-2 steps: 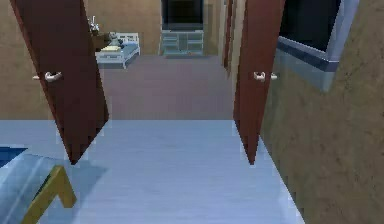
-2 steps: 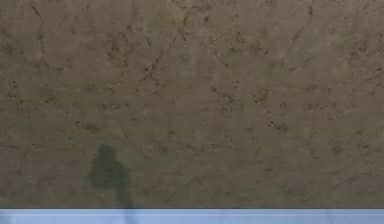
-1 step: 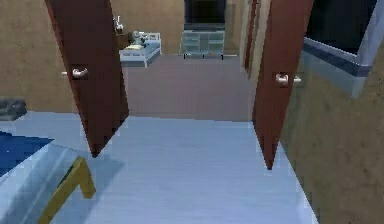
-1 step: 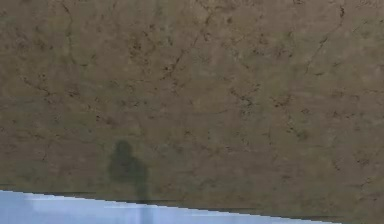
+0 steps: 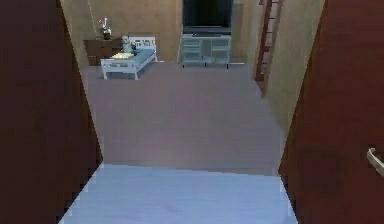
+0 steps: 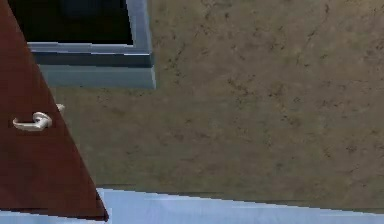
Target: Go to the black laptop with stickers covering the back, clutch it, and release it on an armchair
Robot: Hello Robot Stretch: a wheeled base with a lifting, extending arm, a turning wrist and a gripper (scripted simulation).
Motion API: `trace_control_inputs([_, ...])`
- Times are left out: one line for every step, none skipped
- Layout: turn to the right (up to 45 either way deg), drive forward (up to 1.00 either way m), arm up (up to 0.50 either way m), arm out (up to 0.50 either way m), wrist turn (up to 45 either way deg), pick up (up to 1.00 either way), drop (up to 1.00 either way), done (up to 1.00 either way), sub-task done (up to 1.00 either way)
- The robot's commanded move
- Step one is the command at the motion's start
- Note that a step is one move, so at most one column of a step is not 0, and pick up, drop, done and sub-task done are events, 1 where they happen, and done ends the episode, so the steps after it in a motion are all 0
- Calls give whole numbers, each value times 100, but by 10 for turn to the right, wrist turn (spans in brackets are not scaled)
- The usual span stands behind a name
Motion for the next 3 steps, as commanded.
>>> trace_control_inputs([0,35,0,0,0,0,0,0,0])
trace_control_inputs([30,0,0,0,0,0,0,0,0])
trace_control_inputs([0,75,0,0,0,0,0,0,0])
